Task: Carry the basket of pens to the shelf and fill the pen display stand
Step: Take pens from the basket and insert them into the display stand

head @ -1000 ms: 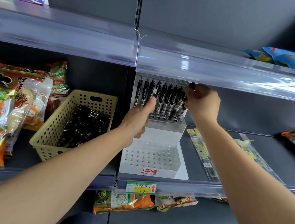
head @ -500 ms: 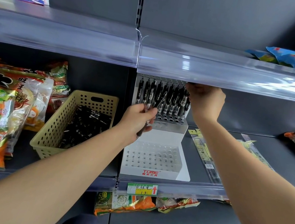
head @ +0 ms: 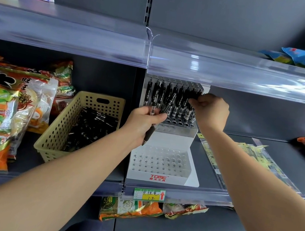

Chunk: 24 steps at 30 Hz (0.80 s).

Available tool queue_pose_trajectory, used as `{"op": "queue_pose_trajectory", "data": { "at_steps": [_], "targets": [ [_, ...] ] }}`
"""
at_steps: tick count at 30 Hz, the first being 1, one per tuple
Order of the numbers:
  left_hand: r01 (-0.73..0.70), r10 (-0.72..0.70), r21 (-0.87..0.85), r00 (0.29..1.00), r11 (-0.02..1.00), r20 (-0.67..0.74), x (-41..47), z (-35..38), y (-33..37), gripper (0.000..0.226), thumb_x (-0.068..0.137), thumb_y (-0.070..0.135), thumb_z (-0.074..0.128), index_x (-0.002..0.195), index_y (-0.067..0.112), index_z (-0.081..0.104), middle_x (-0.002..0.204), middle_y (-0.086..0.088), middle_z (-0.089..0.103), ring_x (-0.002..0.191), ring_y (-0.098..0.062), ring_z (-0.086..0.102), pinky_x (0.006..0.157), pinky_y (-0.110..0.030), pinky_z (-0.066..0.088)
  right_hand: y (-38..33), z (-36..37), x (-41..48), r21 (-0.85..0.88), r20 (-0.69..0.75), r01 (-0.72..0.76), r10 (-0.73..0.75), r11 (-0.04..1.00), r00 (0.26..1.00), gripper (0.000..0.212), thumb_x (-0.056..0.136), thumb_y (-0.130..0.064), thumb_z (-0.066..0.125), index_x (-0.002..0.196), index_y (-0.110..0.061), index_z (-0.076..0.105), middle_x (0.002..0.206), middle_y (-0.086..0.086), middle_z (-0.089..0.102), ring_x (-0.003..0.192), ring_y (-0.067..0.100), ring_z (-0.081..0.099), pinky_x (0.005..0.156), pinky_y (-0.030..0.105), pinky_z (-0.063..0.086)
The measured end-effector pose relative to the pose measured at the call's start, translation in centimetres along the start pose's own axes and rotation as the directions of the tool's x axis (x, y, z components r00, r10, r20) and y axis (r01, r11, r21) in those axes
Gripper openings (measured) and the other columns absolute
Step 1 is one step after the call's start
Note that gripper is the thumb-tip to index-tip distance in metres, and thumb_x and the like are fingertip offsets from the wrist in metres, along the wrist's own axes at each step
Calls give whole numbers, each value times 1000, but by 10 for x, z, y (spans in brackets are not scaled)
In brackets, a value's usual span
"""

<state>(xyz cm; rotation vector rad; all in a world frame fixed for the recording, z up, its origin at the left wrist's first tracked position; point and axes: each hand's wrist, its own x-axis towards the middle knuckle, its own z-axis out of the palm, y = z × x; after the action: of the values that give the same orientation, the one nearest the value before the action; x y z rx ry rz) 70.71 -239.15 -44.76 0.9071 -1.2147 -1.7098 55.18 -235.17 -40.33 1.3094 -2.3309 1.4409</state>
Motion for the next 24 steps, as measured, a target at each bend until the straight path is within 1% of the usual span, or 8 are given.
{"op": "queue_pose_trajectory", "data": {
  "at_steps": [2, 4, 7, 13, 19, 22, 23, 24],
  "targets": [
    [-3, 3, 3, 1000, 1000, -3, 0, 0, 0, 16, 80, 0, 72, 84, 13, 63, 80, 0, 63, 75, -12, 56, 71, -21, 45, 4, 3, 1, -27, 20, -20, 21, 999, 1000, 17, 81, -24, 72, 78, -7, 73, 78, 14, 71, 76, 31, 65, 67, 31, 51],
    [-5, 5, 11, 1000, 1000, -16, 0, 0, 0, 18, 79, 0, 72, 82, 14, 62, 80, 0, 63, 77, -13, 57, 76, -24, 45, 7, 7, 2, -91, 43, -25, 30, 996, 999, 18, 82, -25, 70, 75, -9, 73, 74, 13, 69, 73, 31, 63, 60, 27, 44],
    [-5, 5, 12, 1000, 1000, -22, 1, -1, 0, 19, 78, -1, 73, 81, 15, 62, 79, 0, 64, 78, -14, 57, 80, -27, 46, 11, 11, 1, -142, 46, -38, 45, 989, 998, 22, 82, -26, 67, 72, -6, 72, 70, 14, 68, 69, 32, 62, 59, 28, 46],
    [-4, 4, 8, 1000, 1000, -19, 0, 0, -1, 21, 77, -3, 73, 80, 14, 61, 76, 1, 64, 74, -13, 59, 74, -25, 47, 11, 11, 4, -179, 56, -59, 70, 982, 996, 28, 83, -27, 67, 69, -3, 68, 64, 14, 62, 60, 29, 54, 55, 24, 36],
    [-1, 1, -7, 1000, 1000, 4, -2, 1, -1, 20, 77, -3, 73, 82, 13, 62, 79, -1, 65, 77, -15, 60, 79, -27, 48, 9, 7, 0, -180, 41, -62, 70, 982, 997, 31, 81, -38, 71, 74, -8, 70, 72, 11, 67, 68, 29, 59, 59, 27, 43],
    [-9, 11, -33, 999, 999, 43, -2, 2, -1, 13, 82, -1, 69, 84, 11, 64, 79, -4, 68, 78, -13, 63, 78, -25, 49, 0, 6, -12, -44, 50, -11, 14, 999, 999, 31, 84, -38, 68, 68, -11, 66, 63, 6, 63, 61, 23, 56, 56, 26, 39],
    [-15, 17, -42, 998, 999, 64, -2, 3, -1, 10, 85, 0, 66, 85, 10, 64, 77, -3, 69, 76, -11, 65, 75, -23, 49, -5, 7, -17, 68, 105, 10, -17, 998, 994, 27, 87, -33, 65, 66, -16, 64, 59, 2, 61, 58, 19, 54, 56, 25, 38],
    [-21, 24, -47, 996, 999, 80, -3, 4, -1, 8, 89, 1, 62, 86, 9, 64, 74, -2, 70, 72, -9, 65, 71, -21, 47, -11, 7, -21, 213, 189, -22, -19, 977, 982, 23, 89, -25, 61, 67, -21, 64, 60, -1, 61, 58, 15, 54, 58, 25, 40]
  ]
}}
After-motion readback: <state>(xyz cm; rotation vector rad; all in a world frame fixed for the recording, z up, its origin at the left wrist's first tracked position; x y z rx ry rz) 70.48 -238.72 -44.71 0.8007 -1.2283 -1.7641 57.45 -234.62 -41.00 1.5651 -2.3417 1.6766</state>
